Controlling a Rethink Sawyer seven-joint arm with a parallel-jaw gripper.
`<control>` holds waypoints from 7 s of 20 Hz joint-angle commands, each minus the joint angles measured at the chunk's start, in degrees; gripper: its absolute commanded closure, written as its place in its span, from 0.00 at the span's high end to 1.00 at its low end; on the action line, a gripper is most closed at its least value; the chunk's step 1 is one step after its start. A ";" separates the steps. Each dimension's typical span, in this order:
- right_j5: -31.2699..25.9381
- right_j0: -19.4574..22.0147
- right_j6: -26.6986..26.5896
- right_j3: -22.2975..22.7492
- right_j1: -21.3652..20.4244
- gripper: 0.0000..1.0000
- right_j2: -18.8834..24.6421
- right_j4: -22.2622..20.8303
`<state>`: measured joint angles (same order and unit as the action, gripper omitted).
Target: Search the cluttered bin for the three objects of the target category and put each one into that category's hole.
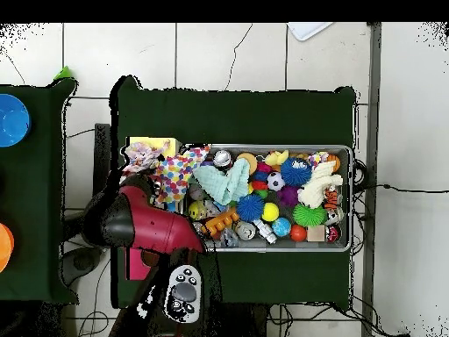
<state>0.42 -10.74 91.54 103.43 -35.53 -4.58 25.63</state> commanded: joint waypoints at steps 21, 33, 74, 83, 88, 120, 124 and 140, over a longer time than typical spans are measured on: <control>16.02 0.57 12.80 -5.47 13.26 0.00 4.21 -1.12; 6.92 -5.36 9.59 -12.93 23.98 0.00 -2.80 9.49; -4.39 -5.16 12.16 -6.89 14.19 1.00 -2.79 6.30; -7.08 -5.69 13.39 -5.97 12.07 1.00 -3.48 6.02; -9.44 -6.14 13.67 -5.31 10.45 1.00 -4.10 5.92; -19.10 -6.02 13.07 -1.05 -0.14 1.00 -5.35 4.05; -20.88 -6.39 13.28 -1.88 -0.41 1.00 -6.15 3.87; -29.68 -2.40 6.14 -1.85 -6.78 1.00 -8.33 -1.56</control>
<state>-20.08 -16.71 92.82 98.29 -40.18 -13.33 28.03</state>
